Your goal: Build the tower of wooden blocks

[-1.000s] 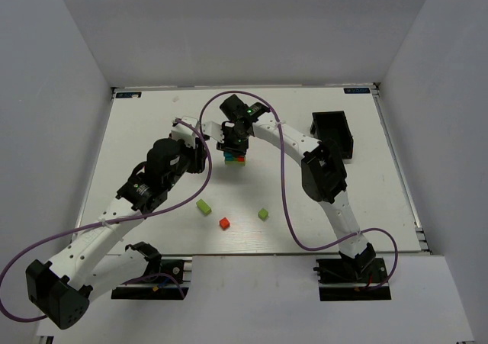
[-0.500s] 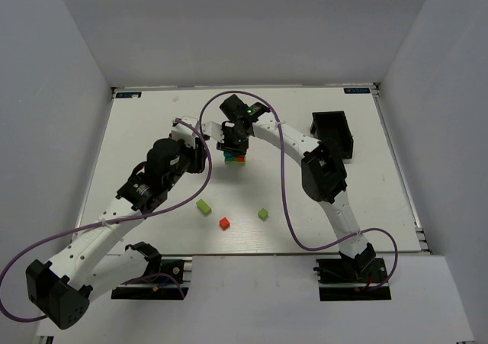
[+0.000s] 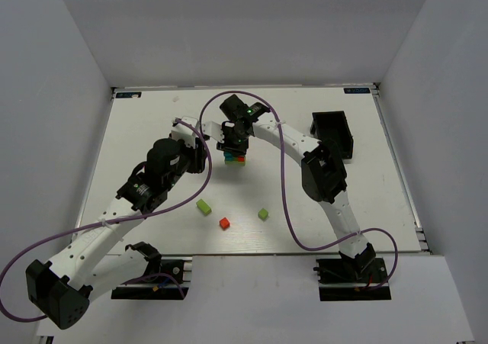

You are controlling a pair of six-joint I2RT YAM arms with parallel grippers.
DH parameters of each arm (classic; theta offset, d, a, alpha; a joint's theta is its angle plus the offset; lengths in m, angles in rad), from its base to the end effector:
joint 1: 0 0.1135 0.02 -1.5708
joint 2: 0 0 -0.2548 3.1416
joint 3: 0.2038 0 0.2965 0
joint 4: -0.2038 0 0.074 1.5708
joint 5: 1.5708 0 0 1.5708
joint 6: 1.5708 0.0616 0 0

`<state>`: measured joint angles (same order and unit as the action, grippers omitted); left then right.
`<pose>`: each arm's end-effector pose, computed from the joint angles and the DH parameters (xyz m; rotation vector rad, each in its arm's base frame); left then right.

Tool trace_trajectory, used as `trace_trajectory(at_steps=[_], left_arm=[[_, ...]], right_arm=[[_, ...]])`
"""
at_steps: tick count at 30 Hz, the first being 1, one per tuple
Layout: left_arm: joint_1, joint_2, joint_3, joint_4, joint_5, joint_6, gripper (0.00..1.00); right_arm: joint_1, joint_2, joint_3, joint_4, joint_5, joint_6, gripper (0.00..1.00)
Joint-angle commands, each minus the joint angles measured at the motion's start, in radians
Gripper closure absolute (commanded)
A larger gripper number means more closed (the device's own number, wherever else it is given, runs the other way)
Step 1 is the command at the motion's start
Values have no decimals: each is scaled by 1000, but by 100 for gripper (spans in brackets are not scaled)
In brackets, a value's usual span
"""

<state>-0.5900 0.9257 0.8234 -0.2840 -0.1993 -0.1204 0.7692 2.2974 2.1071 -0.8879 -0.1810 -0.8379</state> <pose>0.2446 -0.1491 0.2965 0.3269 1.9315 -0.2741 0.3870 0.3901 0.1894 -1.9389 1.7862 0.2163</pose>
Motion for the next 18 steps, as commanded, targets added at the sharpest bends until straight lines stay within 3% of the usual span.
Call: trace_trajectory(at_steps=[1, 18], left_arm=[[6, -22, -10, 11, 5, 5, 45], [6, -22, -10, 11, 5, 5, 45]], right_arm=[[5, -4, 37, 18, 5, -4, 80], [5, -1, 33, 18, 6, -4, 75]])
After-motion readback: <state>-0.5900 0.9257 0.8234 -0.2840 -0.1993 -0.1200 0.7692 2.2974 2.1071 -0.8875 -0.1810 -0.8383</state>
